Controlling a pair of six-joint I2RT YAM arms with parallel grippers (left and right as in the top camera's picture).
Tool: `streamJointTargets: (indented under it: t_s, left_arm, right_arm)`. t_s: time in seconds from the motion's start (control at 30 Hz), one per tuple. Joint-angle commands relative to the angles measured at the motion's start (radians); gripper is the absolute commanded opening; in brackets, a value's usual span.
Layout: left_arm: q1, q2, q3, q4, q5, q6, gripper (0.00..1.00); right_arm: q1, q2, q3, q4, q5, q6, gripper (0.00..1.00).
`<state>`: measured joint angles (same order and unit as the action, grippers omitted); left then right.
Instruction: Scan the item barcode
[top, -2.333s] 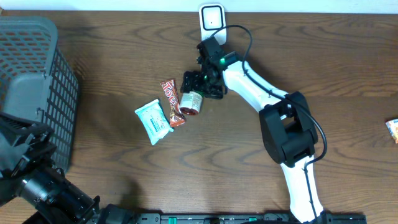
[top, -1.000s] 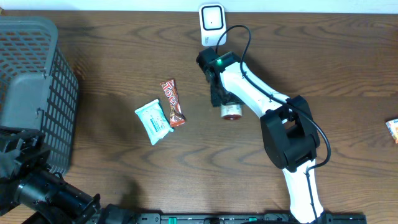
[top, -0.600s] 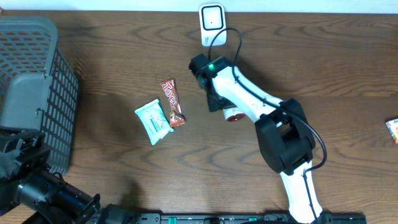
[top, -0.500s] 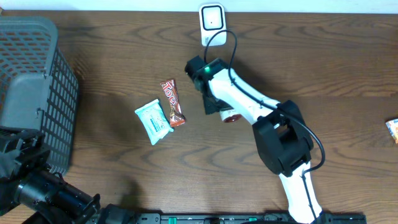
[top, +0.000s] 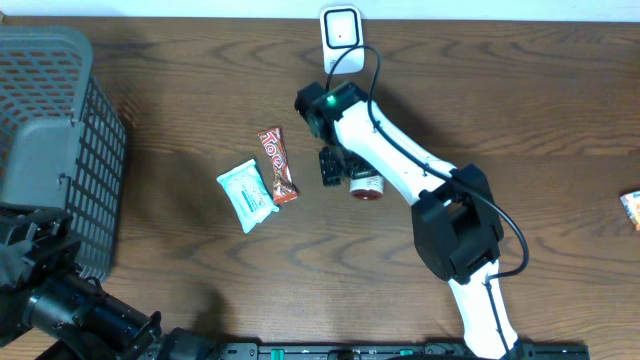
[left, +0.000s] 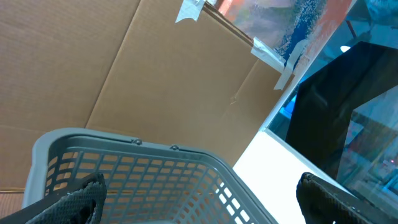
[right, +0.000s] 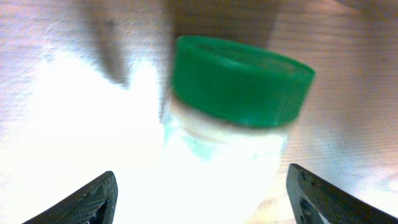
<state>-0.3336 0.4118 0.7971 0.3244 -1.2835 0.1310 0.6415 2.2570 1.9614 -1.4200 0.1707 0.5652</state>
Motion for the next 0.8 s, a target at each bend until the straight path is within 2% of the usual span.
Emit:
streamJointTargets:
  t_s: [0.0,0.17,0.33,0.6,0.67,0.77]
  left_arm:
    - [0.005,-0.007,0.007,0.005,-0.012,0.006,0.98]
    - [0.005,-0.007,0.007,0.005,-0.012,0.006,0.98]
    - [0.005,-0.007,0.007,0.005,-0.012,0.006,0.98]
    - [0.005,-0.007,0.007,0.005,-0.012,0.006,0.98]
    - [0.005,-0.007,0.007,0.005,-0.012,0.006,0.98]
    - [0.005,-0.007,0.007,0.005,-0.012,0.006,0.98]
  right_arm:
    - [-0.021,-0.038,0.111,-0.053,-0.047,-0.005,0.84]
    - [-0.059,-0.038,0.22,-0.13,-0.102,0.003,0.99]
    - [-0.109,-0.037,0.233,-0.19,-0.101,-0.019,0.99]
    - [-0.118,-0.037,0.23,-0.195,-0.094,-0.657,0.99]
    - [-0.118,-0.037,0.23,-0.196,-0.087,-0.746,0.99]
    - [-0.118,-0.037,0.23,-0.181,-0.035,-0.757,0.99]
